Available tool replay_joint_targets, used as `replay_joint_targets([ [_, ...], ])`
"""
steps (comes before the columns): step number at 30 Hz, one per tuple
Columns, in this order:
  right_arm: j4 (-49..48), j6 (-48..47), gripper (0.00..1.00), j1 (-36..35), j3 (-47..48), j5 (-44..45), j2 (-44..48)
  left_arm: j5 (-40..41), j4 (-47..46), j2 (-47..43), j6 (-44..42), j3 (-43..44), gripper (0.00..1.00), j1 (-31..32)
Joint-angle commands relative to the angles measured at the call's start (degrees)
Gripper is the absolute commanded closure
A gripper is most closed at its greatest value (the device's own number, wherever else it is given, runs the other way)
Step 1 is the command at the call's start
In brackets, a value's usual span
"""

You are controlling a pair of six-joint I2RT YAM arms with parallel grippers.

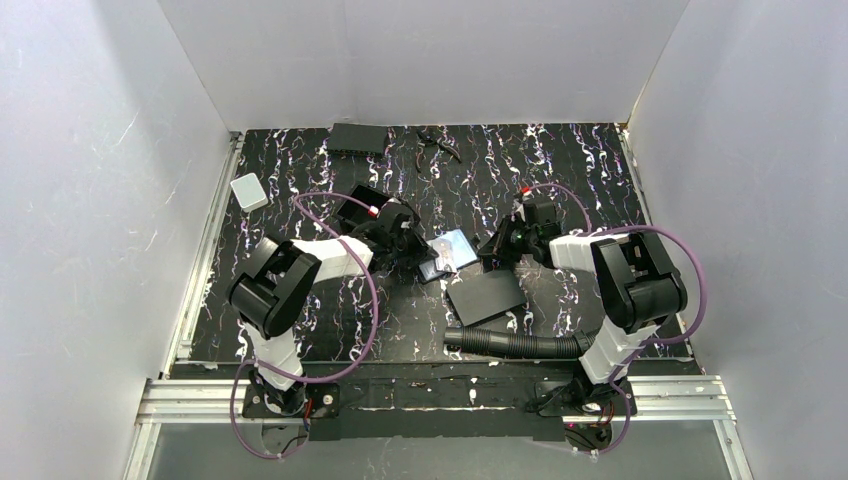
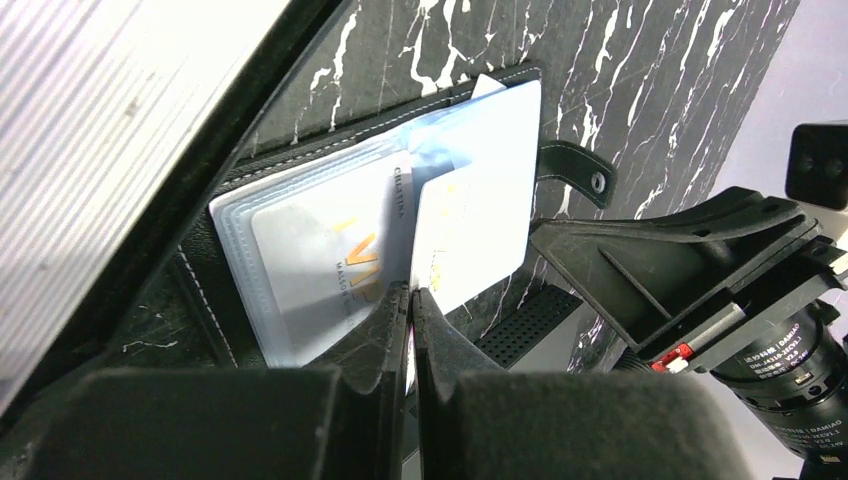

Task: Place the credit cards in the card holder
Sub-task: Insert the credit card into the card holder.

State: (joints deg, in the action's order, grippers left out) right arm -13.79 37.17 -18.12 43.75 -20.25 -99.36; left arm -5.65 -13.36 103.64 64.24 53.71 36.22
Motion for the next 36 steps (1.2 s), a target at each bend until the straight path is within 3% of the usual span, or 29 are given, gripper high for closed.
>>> replay_joint_targets([
  [1,4.52,0.34,0.96,-0.16,-2.13,-1.18,-0.03,4.36,-0.86,-2.52,0.74,-2.48,1.0,-0.09],
  [4,5.47,-4.21,0.83,-0.23,-1.0,-1.88,1.78,4.59,-0.92,-3.0,1.77,-3.26,1.0,-0.34],
  [7,6.99,-10.15,0.51,-0.25,1.18,-3.88,2.65,4.33,-1.24,-2.97,3.16,-3.94,1.0,-0.6],
  [8,7.75,-11.28,0.46,-0.25,2.35,-4.75,2.01,4.11,-1.41,-2.89,3.42,-4.04,1.0,-0.62],
  [12,6.59,-12.25,0.42,-0.27,5.1,-6.89,-1.48,3.33,-2.09,-2.78,4.16,-4.51,1.0,-0.62],
  [17,4.2,-15.13,0.33,-0.25,5.62,-1.24,-0.98,3.13,-2.14,-2.94,3.64,-4.92,1.0,-0.62],
  [24,2.04,-16.74,0.38,-1.13,7.69,5.39,-3.26,3.81,-2.2,-3.12,3.84,-5.44,1.0,-0.71],
  [28,-0.03,-15.88,0.49,-1.55,7.73,6.72,-4.61,4.19,-2.86,-3.0,5.26,-6.16,1.0,-0.8],
  [36,1.12,-13.59,0.83,-1.74,7.83,9.77,-6.07,6.21,-5.07,-3.22,8.15,-7.91,1.0,-0.97],
])
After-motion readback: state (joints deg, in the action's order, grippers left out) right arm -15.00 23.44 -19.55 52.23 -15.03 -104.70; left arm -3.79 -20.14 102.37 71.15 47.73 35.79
